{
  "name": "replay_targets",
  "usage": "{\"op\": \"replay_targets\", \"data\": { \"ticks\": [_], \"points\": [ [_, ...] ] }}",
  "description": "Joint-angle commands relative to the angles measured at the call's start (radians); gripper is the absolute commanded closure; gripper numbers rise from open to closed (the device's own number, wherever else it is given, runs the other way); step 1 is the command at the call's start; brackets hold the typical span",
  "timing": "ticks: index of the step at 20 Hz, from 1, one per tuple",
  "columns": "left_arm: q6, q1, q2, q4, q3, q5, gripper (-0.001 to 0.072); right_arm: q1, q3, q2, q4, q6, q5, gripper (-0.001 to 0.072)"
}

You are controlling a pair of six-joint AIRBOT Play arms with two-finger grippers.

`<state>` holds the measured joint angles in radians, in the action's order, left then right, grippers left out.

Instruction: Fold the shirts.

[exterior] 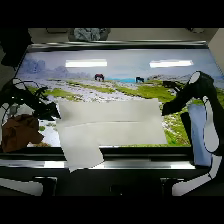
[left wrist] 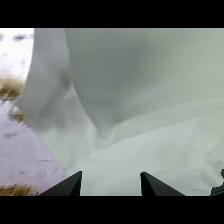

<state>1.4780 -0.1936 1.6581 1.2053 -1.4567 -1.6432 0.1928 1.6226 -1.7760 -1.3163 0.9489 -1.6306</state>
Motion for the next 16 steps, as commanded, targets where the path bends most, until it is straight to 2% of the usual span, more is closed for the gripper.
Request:
{"op": "replay_targets", "data": {
  "ticks": [1,4,7,9,11,16],
  "points": [
    [-0.022,-0.065,-0.106,0.000,0.035,-0.023,0.0243,0.049,-0.002,0.082,-0.069,0.006,-0.072,0.0207],
    [-0.057,-0.094,-0.268,0.000,0.312,0.066,0.0244,0.135,-0.041,0.136,-0.055,0.017,-0.117,0.0208],
    [-0.109,-0.098,-0.431,-0.048,0.705,0.209,0.0244,0.171,-0.211,0.222,-0.056,0.019,-0.069,0.0210],
    [-0.150,-0.098,-0.501,-0.105,0.856,0.256,0.0244,0.171,-0.303,0.262,-0.053,0.008,-0.030,0.0210],
    [-0.171,-0.098,-0.532,-0.168,0.925,0.290,0.0244,0.171,-0.355,0.283,-0.054,0.008,-0.008,0.0210],
    [-0.170,-0.098,-0.532,-0.207,0.976,0.325,0.0245,0.171,-0.365,0.284,-0.058,0.004,-0.001,0.0209]
  ]
}}
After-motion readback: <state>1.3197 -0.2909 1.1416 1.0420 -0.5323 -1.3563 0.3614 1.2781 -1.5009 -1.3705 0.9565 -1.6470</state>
